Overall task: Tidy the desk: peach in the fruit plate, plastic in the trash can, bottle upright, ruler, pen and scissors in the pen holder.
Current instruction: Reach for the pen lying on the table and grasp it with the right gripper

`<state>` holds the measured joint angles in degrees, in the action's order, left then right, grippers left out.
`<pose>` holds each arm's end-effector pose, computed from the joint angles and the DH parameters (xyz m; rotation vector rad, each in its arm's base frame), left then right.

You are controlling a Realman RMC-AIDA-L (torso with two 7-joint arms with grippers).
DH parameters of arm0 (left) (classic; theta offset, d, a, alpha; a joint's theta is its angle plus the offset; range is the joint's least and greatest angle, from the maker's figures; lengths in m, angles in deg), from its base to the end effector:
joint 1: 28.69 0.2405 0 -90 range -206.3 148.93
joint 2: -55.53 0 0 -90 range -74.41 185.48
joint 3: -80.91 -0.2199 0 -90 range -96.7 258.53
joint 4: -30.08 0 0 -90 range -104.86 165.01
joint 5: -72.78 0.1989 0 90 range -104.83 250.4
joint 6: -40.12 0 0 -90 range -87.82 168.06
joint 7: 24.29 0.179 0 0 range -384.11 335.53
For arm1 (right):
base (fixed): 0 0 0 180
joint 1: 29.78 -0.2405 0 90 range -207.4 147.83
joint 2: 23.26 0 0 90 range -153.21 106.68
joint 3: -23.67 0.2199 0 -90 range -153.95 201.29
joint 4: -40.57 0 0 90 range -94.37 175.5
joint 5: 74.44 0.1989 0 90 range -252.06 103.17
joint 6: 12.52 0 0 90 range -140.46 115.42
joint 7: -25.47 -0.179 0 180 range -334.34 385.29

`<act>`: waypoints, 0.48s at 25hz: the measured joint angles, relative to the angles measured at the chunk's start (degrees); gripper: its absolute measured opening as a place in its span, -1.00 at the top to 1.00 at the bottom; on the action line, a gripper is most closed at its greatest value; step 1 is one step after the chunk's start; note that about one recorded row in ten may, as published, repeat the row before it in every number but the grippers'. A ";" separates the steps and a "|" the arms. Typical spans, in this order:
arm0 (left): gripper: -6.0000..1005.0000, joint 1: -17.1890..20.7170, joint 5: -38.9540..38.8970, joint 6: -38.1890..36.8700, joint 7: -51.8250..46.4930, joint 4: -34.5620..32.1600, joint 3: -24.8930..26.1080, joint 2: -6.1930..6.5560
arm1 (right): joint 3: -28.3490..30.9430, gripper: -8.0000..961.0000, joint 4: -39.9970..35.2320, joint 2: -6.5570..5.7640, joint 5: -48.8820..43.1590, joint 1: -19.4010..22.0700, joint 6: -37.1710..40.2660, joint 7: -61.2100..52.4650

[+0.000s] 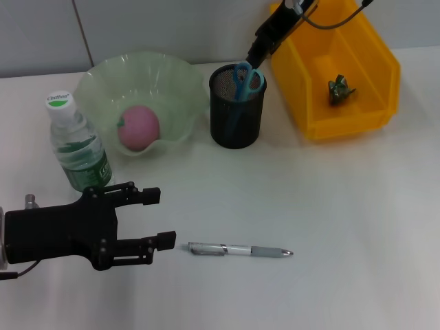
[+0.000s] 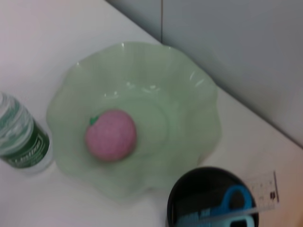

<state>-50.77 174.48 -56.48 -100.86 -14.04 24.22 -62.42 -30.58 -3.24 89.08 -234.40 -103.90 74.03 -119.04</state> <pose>-0.1988 0.2724 -0.0152 -2.8957 -0.4348 -0.8058 0.0665 0.4357 0.0223 -2.5468 0.8423 -0.4299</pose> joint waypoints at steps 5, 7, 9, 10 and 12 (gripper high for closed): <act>-0.59 0.01 0.06 -0.43 0.07 -0.22 0.00 0.00 | 0.61 0.23 -6.38 1.90 0.65 2.50 -0.10 -0.12; -0.59 0.01 0.02 -0.83 0.09 -0.47 0.00 0.03 | 0.69 0.08 -9.66 2.75 1.69 3.67 0.46 -0.14; -0.59 -0.15 -0.06 -1.24 0.10 -0.73 0.00 0.11 | 0.72 -0.04 -14.03 3.56 4.00 5.66 1.26 -0.18; -0.59 -0.27 -0.07 -1.48 0.10 -0.92 0.00 0.18 | 0.75 -0.10 -16.47 3.93 5.54 6.89 1.75 -0.20; -0.59 -0.46 -0.08 -2.02 0.07 -1.44 0.00 0.28 | 0.73 -0.22 -21.11 4.29 9.11 9.50 3.22 -0.30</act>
<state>-51.22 174.40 -58.50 -100.78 -15.48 24.22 -62.13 -29.85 -24.35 93.38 -225.29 -94.39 77.26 -119.33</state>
